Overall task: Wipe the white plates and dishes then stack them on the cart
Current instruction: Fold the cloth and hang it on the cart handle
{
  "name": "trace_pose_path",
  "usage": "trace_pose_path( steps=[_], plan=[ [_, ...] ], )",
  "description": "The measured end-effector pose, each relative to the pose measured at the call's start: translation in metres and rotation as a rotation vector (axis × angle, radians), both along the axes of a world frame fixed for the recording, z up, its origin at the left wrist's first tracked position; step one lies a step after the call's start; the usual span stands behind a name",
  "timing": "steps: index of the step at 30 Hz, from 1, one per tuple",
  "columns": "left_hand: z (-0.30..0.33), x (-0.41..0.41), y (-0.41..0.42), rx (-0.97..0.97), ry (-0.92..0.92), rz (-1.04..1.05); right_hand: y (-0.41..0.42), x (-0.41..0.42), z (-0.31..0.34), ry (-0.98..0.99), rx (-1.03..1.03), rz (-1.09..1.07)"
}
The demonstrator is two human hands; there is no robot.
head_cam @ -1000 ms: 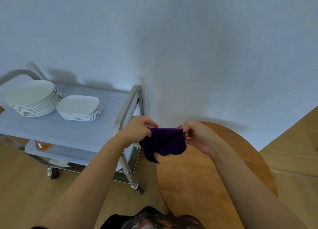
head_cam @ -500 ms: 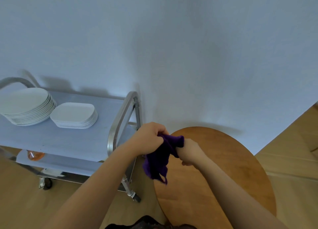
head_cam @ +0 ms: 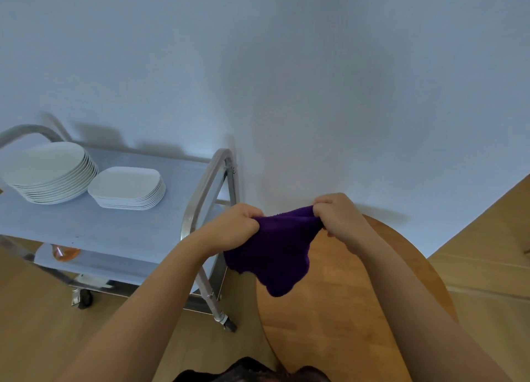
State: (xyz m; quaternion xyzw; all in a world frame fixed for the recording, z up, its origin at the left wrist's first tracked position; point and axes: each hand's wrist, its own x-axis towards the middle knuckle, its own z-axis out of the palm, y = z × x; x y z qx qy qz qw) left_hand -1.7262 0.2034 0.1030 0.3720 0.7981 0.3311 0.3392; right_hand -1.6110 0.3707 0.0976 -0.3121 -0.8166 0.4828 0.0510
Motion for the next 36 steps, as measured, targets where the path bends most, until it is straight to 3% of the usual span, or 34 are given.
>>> trace_pose_path(
  steps=[3, 6, 9, 12, 13, 16, 19, 24, 26, 32, 36],
  plan=[
    [0.004, 0.007, -0.006, 0.105, -0.324, 0.039, 0.004, -0.004, 0.001, 0.1, -0.154, -0.087],
    [0.001, 0.005, -0.01, 0.114, -0.608, 0.032, 0.001, -0.012, -0.001, 0.068, -0.17, 0.012],
    [-0.001, 0.002, -0.016, 0.136, -0.698, 0.009, -0.003, -0.018, -0.009, 0.094, -0.224, 0.133],
    [-0.007, -0.003, -0.021, 0.235, -0.781, 0.125, 0.001, -0.019, -0.028, 0.356, -0.82, 0.175],
    [-0.01, -0.005, -0.023, 0.3, -0.836, 0.182, 0.003, -0.019, -0.04, 0.348, -0.969, 0.259],
    [-0.015, -0.02, -0.025, 0.509, -1.01, 0.373, -0.005, -0.02, -0.072, 0.104, -0.947, 0.579],
    [-0.018, -0.053, -0.028, 0.598, -0.986, 0.509, -0.011, -0.042, -0.085, 0.02, -0.942, 0.527],
    [-0.035, -0.129, -0.044, 0.41, -0.604, 0.612, -0.014, -0.114, -0.09, 0.226, -1.054, -0.09],
    [-0.049, -0.159, -0.051, 0.355, -0.516, 0.606, -0.019, -0.149, -0.086, 0.233, -1.037, -0.218],
    [-0.087, -0.244, -0.058, 0.42, -0.7, 0.697, -0.017, -0.245, -0.079, 0.034, -0.982, -0.262],
    [-0.135, -0.267, -0.05, 0.142, -0.656, 0.647, -0.024, -0.284, -0.115, -0.01, -0.772, -0.394]
  ],
)
